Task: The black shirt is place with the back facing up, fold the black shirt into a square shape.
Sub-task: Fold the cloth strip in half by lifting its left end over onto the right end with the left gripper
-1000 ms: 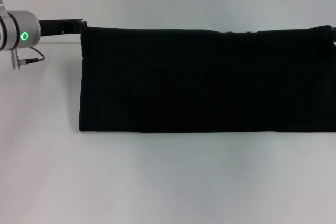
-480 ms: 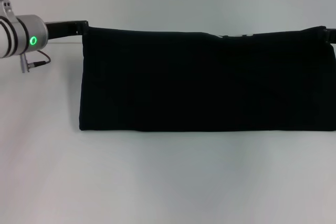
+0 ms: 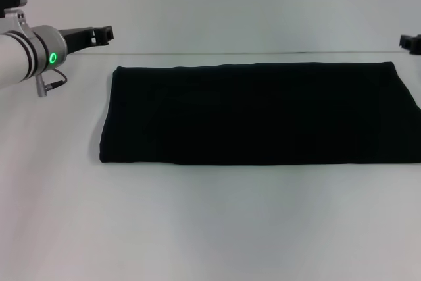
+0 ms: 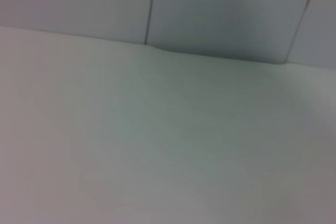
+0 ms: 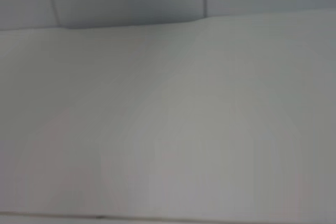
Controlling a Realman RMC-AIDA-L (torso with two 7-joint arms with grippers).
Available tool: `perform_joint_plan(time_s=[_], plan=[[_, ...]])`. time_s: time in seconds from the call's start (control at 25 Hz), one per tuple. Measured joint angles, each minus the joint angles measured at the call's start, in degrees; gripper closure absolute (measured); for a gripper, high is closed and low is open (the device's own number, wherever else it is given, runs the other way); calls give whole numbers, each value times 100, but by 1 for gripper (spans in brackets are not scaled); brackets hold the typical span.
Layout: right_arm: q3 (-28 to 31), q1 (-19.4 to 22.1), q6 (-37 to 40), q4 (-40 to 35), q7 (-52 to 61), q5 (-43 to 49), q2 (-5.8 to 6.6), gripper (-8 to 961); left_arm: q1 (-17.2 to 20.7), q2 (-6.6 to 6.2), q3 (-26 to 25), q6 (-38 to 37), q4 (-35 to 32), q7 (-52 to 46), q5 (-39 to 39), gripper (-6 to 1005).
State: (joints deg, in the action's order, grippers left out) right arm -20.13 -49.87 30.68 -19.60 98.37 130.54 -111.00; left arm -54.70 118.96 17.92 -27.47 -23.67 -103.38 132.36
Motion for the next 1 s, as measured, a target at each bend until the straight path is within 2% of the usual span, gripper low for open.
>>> perform_joint_plan(time_s=[0.08, 0.16, 0.28, 0.32, 0.36, 0.44, 0.64, 0.84, 1.0], plan=[[1, 16, -22, -95, 9, -92, 0, 706, 51, 23, 26, -40, -99, -11, -74, 659], [15, 93, 313, -205, 55, -246, 37, 653, 152, 36, 32, -376, -307, -68, -108, 581], [34, 325, 1574, -411, 226, -535, 137, 574, 425, 29, 36, -1618, -735, -241, -112, 463], [24, 493, 2436, -476, 311, -692, 178, 548, 561, 9, 41, -2299, -906, -360, -109, 422], [24, 493, 2436, -476, 311, -692, 178, 521, 656, -15, 49, -2782, -1019, -459, -107, 380], [14, 619, 3184, -518, 351, -739, 189, 456, 871, -56, 97, -3635, -1250, -763, -71, 298], [-25, 797, 4514, -562, 353, -723, 101, 259, 1374, -98, 138, -5160, -1691, -1858, -37, 259], [-148, 798, 4801, -589, 300, -721, 41, 167, 1686, -92, 69, -5438, -1662, -2847, -26, 219], [-441, 750, 4836, -629, 253, -732, 36, 166, 1770, -67, 33, -5406, -1561, -3619, 127, 187]])
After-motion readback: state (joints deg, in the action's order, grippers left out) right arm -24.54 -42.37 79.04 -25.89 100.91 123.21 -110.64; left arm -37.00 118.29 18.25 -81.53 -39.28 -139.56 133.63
